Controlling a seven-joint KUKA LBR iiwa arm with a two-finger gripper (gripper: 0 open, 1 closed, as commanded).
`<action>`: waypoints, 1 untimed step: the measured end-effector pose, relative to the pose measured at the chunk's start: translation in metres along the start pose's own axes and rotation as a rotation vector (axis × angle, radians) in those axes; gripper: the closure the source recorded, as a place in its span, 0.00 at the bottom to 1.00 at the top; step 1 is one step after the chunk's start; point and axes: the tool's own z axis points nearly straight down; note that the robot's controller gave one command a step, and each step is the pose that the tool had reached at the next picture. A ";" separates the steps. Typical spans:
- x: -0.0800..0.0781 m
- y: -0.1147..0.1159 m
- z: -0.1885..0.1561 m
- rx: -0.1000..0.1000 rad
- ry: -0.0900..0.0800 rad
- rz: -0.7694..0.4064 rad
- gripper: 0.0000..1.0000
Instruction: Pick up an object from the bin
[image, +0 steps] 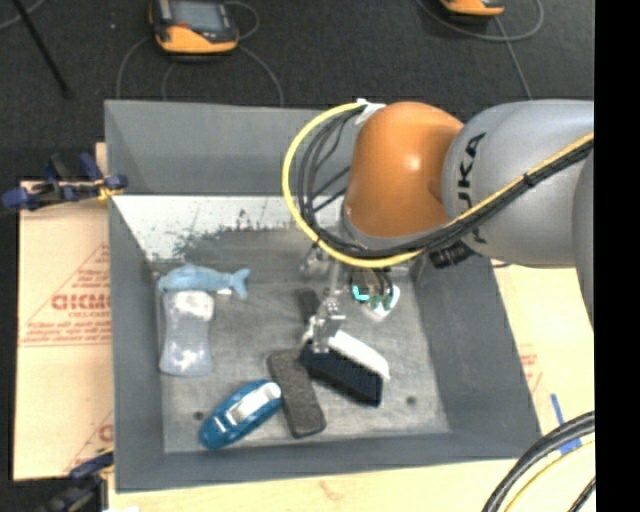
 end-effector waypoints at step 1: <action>-0.002 0.000 -0.004 0.000 -0.008 0.001 0.00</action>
Offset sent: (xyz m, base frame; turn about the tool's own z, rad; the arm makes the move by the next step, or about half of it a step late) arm 0.0357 0.1099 -0.0730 -0.1783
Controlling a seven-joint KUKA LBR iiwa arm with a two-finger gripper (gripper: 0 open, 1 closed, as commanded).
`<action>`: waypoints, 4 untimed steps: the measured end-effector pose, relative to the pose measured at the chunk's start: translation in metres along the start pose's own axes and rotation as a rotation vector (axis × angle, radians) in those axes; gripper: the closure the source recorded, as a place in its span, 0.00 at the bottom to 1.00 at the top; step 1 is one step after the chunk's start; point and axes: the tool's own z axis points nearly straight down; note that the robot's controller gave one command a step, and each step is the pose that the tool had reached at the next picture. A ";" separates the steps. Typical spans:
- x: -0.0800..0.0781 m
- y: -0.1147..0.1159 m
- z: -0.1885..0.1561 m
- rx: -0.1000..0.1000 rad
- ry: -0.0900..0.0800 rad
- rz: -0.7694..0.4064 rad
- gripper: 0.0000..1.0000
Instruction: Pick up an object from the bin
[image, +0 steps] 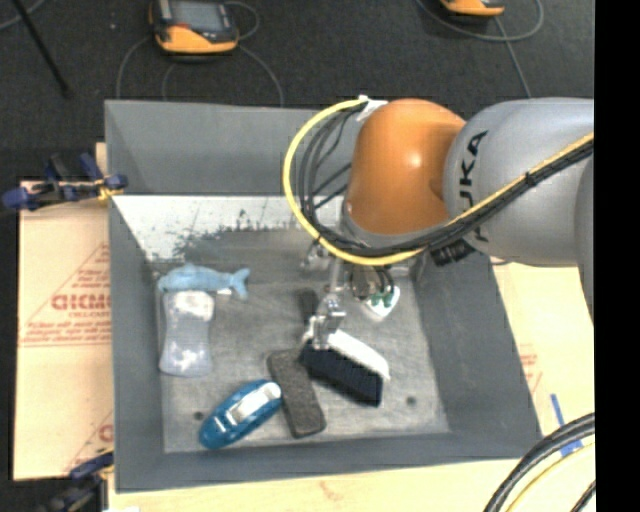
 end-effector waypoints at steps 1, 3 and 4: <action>-0.020 0.056 0.039 0.001 -0.005 -0.098 0.00; -0.053 0.120 0.066 -0.001 -0.002 0.036 0.00; -0.053 0.101 0.126 -0.003 -0.010 0.036 0.00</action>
Offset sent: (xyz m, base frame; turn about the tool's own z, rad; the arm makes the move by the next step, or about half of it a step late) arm 0.0383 0.1208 -0.0490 -0.1628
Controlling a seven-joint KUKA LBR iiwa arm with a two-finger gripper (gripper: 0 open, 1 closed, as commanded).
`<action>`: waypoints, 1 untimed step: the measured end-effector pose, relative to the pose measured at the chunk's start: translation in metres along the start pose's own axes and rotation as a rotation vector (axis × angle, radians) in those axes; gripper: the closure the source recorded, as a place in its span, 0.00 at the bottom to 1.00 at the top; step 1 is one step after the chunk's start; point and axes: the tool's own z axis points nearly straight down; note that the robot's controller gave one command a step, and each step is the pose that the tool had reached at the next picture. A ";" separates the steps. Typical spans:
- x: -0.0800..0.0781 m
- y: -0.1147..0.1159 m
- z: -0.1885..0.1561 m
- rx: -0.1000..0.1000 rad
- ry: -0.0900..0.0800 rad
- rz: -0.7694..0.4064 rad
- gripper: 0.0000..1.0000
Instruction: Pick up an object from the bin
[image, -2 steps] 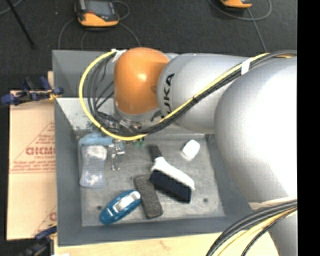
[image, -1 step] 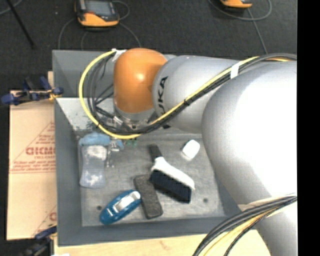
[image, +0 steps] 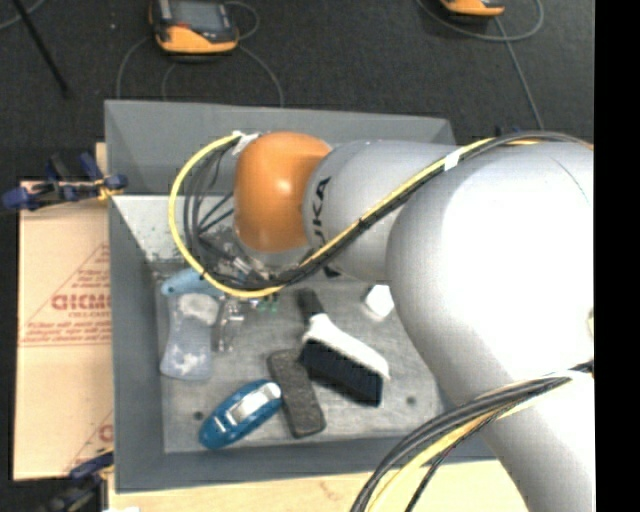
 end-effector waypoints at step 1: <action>-0.014 0.020 -0.003 0.002 0.002 0.228 1.00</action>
Offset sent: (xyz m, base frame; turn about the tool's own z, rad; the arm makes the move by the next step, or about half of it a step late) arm 0.0000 0.0000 0.0000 0.0000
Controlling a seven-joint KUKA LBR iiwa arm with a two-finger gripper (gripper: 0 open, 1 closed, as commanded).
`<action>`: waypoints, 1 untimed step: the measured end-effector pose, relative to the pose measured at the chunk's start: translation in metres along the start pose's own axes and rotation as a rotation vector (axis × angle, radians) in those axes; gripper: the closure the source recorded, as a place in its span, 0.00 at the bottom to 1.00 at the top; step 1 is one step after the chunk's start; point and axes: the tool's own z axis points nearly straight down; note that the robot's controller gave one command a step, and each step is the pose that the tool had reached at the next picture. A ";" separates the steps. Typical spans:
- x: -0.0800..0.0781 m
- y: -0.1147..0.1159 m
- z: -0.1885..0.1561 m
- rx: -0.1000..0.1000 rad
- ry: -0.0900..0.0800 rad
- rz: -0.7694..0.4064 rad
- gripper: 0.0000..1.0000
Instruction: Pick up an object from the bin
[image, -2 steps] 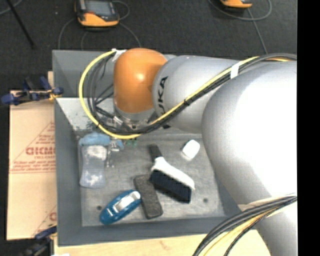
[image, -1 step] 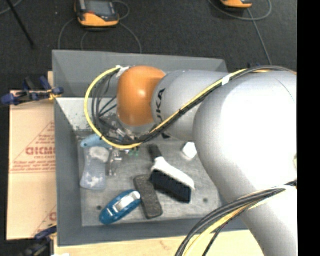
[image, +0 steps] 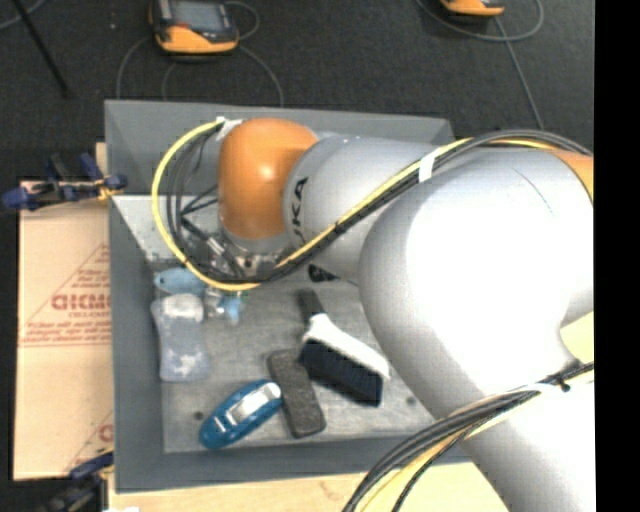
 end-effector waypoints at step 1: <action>0.000 0.000 0.000 0.000 0.000 0.000 1.00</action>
Offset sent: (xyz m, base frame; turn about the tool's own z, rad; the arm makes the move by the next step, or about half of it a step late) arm 0.0002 -0.0001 0.0453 0.0000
